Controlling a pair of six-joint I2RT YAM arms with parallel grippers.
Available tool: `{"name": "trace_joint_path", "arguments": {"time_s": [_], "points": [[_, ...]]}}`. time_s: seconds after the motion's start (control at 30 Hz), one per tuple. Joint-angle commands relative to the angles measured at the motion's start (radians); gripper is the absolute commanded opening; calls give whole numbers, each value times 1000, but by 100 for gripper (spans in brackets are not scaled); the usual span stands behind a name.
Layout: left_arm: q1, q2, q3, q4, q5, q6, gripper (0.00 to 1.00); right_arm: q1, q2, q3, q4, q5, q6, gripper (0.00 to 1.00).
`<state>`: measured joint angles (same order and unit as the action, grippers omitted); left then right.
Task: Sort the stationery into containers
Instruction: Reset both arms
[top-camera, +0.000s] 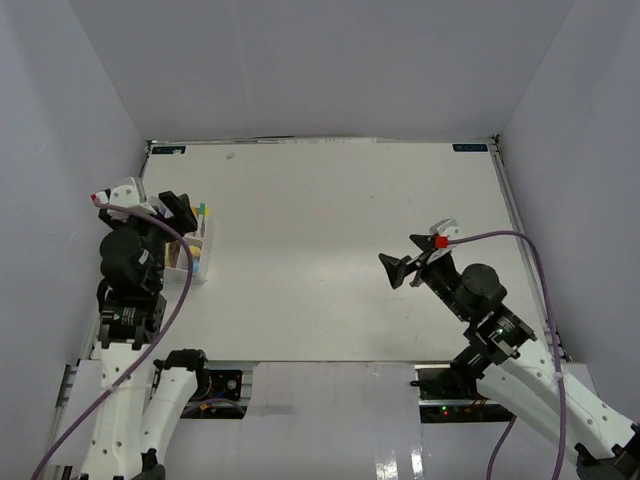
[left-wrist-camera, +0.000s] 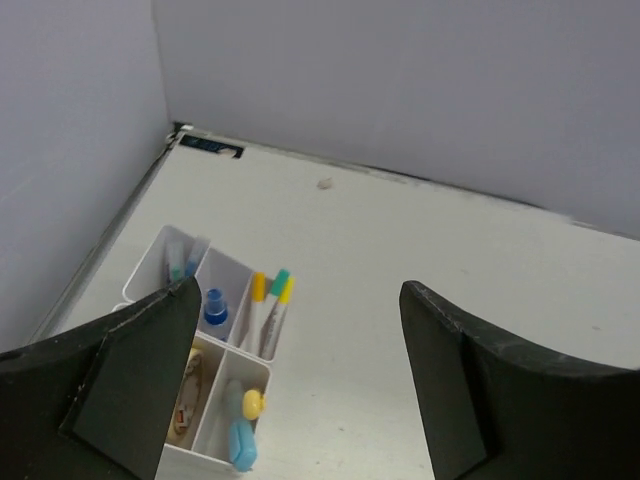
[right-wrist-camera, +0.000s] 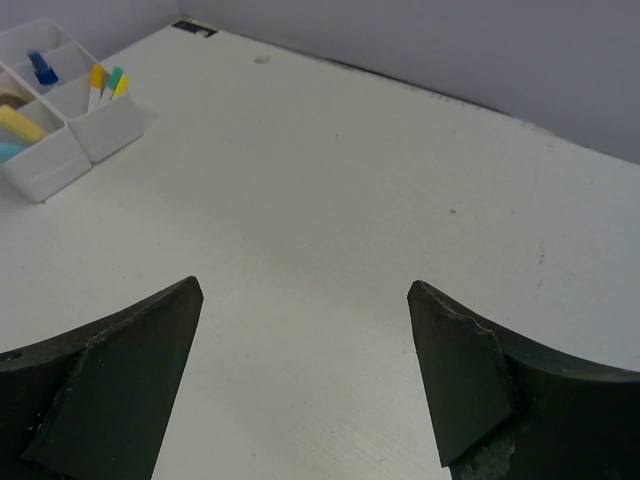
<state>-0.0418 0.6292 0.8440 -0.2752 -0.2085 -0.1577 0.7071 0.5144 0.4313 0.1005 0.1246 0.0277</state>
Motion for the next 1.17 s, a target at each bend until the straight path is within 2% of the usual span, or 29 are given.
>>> {"name": "trace_joint_path", "arguments": {"time_s": [0.0, 0.03, 0.13, 0.27, 0.57, 0.87, 1.13], "points": [[-41, -55, 153, -281, 83, -23, 92, -4, -82, 118, -99, 76, 2, 90], [-67, -63, 179, -318, 93, -40, 94, -5, -96, 136, -164, 95, -5, 90], [-124, -105, 234, -427, 100, -97, 98, -3, -169, 193, -215, 131, -11, 90], [-187, -181, 276, -515, 92, -157, 98, -3, -249, 216, -260, 167, -49, 90], [-244, -387, 377, -634, 20, -125, 98, -3, -402, 182, -324, 222, -75, 90], [-248, -480, 343, -706, 0, -86, 98, -4, -453, 195, -383, 242, -80, 90], [-260, -497, 282, -711, -11, -65, 98, -3, -471, 190, -384, 250, -78, 90]]}}
